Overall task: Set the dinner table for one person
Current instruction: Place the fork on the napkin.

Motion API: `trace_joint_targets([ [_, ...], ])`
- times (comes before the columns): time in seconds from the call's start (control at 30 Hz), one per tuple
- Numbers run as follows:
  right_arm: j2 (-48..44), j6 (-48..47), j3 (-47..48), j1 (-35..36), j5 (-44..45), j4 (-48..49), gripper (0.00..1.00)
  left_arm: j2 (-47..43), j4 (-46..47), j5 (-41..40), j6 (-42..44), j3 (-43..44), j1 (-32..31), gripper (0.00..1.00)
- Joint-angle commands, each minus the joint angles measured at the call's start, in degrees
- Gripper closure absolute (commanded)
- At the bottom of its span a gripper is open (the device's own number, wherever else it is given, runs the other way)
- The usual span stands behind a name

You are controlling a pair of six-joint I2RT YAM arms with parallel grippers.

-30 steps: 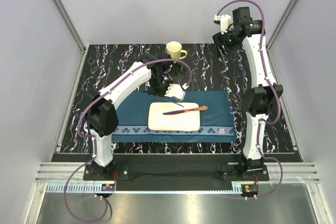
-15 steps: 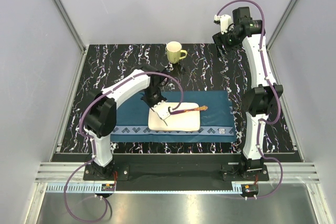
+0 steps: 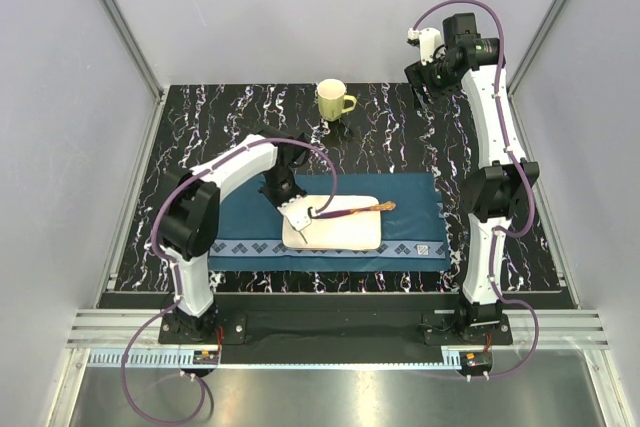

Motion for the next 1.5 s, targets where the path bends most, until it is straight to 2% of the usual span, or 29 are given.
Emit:
trace_joint_targets([
  [0.0, -0.57, 0.32, 1.49, 0.77, 1.06, 0.11, 0.28, 1.26, -0.54, 0.6, 33.53, 0.7, 0.16, 1.0],
  [0.17, -0.22, -0.03, 1.57, 0.86, 1.58, 0.28, 0.28, 4.51, -0.72, 1.56, 35.92, 2.55, 0.07, 1.0],
  [0.3, 0.13, -0.12, 2.1, 0.86, 2.02, 0.37, 0.28, 6.36, -0.28, 4.37, 34.08, 4.65, -0.28, 1.0],
  [0.53, 1.27, -0.39, 3.33, 0.77, 2.29, 0.54, 0.28, 8.04, 2.09, 5.61, 31.44, 5.45, -0.55, 0.75],
  [0.57, 1.54, -0.3, 3.42, 0.77, 2.29, 0.54, 0.28, 8.21, 2.09, 5.61, 31.26, 5.54, -0.55, 0.62],
  [0.8, 2.41, -0.39, 4.12, 0.77, 2.46, 0.72, 0.27, 8.74, 3.06, 6.4, 28.72, 6.93, -0.55, 0.48],
  [1.07, 3.03, -0.3, 5.26, 0.86, 2.02, 0.72, 0.27, 9.09, 5.26, 7.46, 18.7, 10.81, -0.72, 0.47],
  [1.33, 3.03, -0.21, 5.8, 0.86, 1.94, 0.81, 0.27, 8.04, 5.34, 5.35, 13.51, 11.33, -0.64, 0.48],
  [1.47, 3.03, 0.05, 5.97, 0.86, 1.94, 0.72, 0.26, 8.82, 5.52, 5.43, 3.18, 17.2, -0.64, 0.5],
])
